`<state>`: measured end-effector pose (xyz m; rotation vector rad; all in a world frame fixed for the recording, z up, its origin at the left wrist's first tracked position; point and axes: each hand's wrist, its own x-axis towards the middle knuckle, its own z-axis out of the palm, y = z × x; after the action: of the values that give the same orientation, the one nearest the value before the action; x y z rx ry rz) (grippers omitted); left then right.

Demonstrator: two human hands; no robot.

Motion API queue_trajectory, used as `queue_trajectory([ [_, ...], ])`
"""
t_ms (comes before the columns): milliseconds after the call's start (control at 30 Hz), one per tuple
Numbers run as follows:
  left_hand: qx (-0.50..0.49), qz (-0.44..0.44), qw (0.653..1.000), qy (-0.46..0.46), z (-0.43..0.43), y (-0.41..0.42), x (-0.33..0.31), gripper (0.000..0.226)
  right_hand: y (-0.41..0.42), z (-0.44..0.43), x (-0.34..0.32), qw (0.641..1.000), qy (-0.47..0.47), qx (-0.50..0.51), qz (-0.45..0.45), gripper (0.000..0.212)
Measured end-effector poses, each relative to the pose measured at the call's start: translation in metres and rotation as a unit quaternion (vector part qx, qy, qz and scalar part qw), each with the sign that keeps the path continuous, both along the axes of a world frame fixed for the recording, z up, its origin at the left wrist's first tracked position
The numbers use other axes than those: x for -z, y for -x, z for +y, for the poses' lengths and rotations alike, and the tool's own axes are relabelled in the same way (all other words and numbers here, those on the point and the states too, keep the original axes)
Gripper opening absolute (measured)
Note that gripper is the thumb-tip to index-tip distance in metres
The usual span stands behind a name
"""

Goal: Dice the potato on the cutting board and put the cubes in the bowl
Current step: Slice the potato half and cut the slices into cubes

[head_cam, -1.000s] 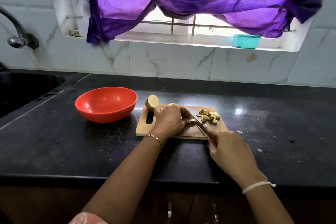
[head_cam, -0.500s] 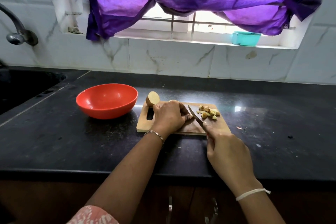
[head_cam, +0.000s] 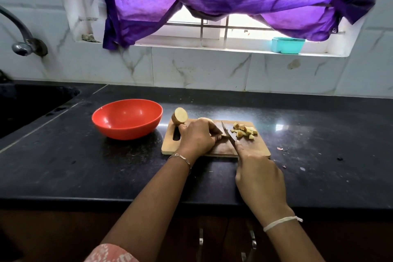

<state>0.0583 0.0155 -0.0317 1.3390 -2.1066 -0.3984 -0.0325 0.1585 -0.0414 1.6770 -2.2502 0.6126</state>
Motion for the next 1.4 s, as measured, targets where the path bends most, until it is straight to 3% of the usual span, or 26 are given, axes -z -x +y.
queue_trajectory([
  [233, -0.018, -0.014, 0.999, 0.041, 0.004, 0.002, 0.001, 0.02, 0.0, 0.003, 0.001, 1.0, 0.014, -0.007, -0.013, 0.054],
  [633, -0.016, -0.024, 0.999, 0.025, 0.0, 0.003, 0.0, 0.019, 0.005, -0.008, -0.006, 0.998, -0.024, -0.043, 0.028, 0.056],
  [867, -0.01, -0.02, 1.0, 0.014, 0.001, 0.003, -0.002, 0.017, 0.015, -0.013, -0.024, 0.996, -0.054, -0.05, 0.05, 0.038],
  [1000, 0.014, 0.024, 1.0, 0.009, 0.0, 0.002, 0.003, 0.017, 0.018, -0.02, -0.029, 0.994, -0.087, -0.045, 0.047, 0.033],
  [1400, -0.012, 0.071, 0.997, 0.009, 0.005, 0.005, 0.007, 0.011, 0.009, -0.003, -0.014, 0.995, -0.047, -0.062, 0.057, 0.049],
])
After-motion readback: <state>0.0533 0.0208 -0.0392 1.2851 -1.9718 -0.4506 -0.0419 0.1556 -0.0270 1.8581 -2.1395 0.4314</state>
